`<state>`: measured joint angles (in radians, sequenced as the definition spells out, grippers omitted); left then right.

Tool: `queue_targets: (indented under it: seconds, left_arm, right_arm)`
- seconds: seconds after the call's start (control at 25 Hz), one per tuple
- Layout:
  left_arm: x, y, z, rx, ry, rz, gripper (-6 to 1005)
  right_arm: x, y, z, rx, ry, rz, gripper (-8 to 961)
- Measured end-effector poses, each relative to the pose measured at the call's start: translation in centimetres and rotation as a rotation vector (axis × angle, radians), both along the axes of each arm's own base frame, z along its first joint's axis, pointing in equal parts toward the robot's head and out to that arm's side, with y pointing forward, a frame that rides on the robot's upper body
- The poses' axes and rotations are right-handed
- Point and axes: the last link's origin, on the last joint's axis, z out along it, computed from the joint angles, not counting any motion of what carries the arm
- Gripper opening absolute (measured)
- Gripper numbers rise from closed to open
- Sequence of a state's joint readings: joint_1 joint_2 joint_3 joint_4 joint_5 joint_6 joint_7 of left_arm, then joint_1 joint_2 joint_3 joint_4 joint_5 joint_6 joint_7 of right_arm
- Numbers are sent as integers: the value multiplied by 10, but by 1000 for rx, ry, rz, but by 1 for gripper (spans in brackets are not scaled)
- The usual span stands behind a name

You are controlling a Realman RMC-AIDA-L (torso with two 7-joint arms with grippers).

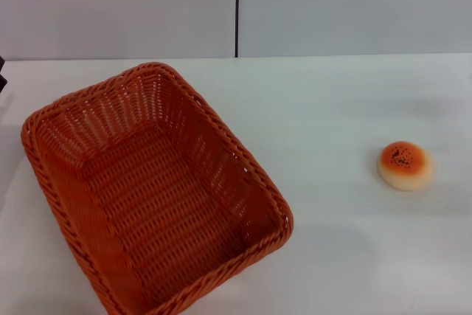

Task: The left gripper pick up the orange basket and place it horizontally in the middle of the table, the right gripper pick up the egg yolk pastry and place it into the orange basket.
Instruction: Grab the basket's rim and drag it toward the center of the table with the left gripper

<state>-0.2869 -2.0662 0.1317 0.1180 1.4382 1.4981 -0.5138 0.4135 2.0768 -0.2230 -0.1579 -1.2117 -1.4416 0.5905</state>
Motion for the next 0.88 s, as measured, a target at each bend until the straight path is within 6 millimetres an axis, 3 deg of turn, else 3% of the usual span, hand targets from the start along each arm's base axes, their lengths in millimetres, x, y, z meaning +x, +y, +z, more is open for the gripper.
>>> queue_targets:
  seconds: [0.12, 0.72, 0.88]
  left_arm:
    - [0, 0, 0, -1, 0, -1, 813]
    - [-2, -4, 4, -13, -8, -11, 813]
    - [1, 8, 30, -124, -43, -74, 813]
  right_arm:
    - [0, 0, 0, 1, 1, -1, 564]
    - [-3, 3, 2, 6, 2, 18, 564]
    - [-3, 2, 2, 8, 4, 21, 564]
